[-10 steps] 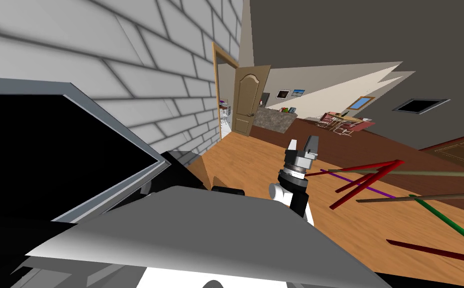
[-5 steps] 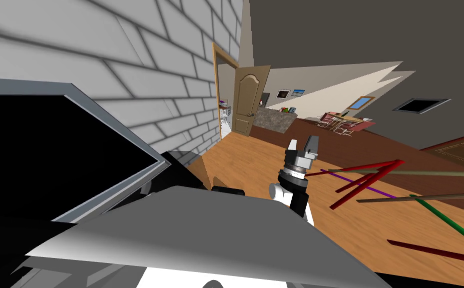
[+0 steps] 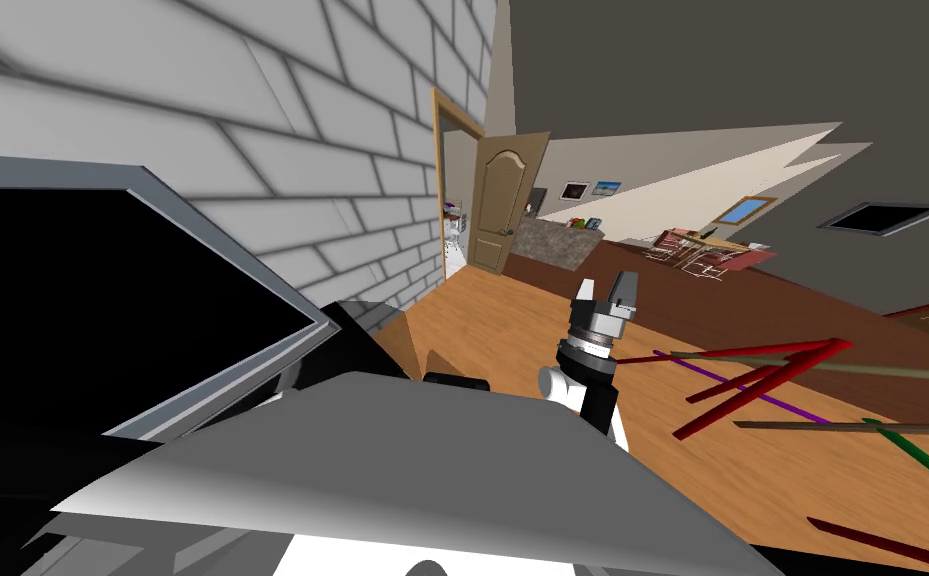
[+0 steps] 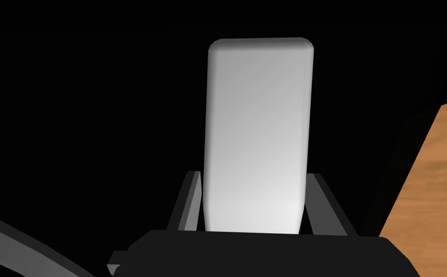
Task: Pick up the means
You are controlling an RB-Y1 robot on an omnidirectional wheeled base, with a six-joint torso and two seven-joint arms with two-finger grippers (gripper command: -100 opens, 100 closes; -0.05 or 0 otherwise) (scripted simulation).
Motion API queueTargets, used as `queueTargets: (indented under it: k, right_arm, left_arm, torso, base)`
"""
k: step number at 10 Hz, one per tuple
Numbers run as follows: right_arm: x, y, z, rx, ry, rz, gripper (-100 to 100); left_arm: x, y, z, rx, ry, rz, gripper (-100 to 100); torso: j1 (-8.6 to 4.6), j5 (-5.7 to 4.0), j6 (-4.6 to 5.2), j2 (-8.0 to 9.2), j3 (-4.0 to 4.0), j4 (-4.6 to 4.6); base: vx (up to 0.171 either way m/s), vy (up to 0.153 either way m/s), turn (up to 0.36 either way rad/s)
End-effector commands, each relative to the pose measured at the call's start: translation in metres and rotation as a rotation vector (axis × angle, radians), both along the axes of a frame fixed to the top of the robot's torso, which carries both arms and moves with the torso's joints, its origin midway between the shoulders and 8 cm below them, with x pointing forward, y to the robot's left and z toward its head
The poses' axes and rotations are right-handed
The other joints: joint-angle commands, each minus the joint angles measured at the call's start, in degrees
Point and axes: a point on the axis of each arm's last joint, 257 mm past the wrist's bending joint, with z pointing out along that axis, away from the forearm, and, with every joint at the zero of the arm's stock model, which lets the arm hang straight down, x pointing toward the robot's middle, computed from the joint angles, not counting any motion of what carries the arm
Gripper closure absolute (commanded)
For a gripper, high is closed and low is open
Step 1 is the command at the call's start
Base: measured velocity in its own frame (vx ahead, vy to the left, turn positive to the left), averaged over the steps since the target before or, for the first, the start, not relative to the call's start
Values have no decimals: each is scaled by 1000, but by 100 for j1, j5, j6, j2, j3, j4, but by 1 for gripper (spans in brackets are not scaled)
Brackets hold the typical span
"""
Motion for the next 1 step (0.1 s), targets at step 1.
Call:
queueTargets:
  k: [1]
  right_arm:
    - [0, 0, 0, 0, 0, 0, 0]
  left_arm:
    - [0, 0, 0, 0, 0, 0, 0]
  torso:
    - [0, 0, 0, 0, 0, 0]
  base:
    - [7, -6, -2]
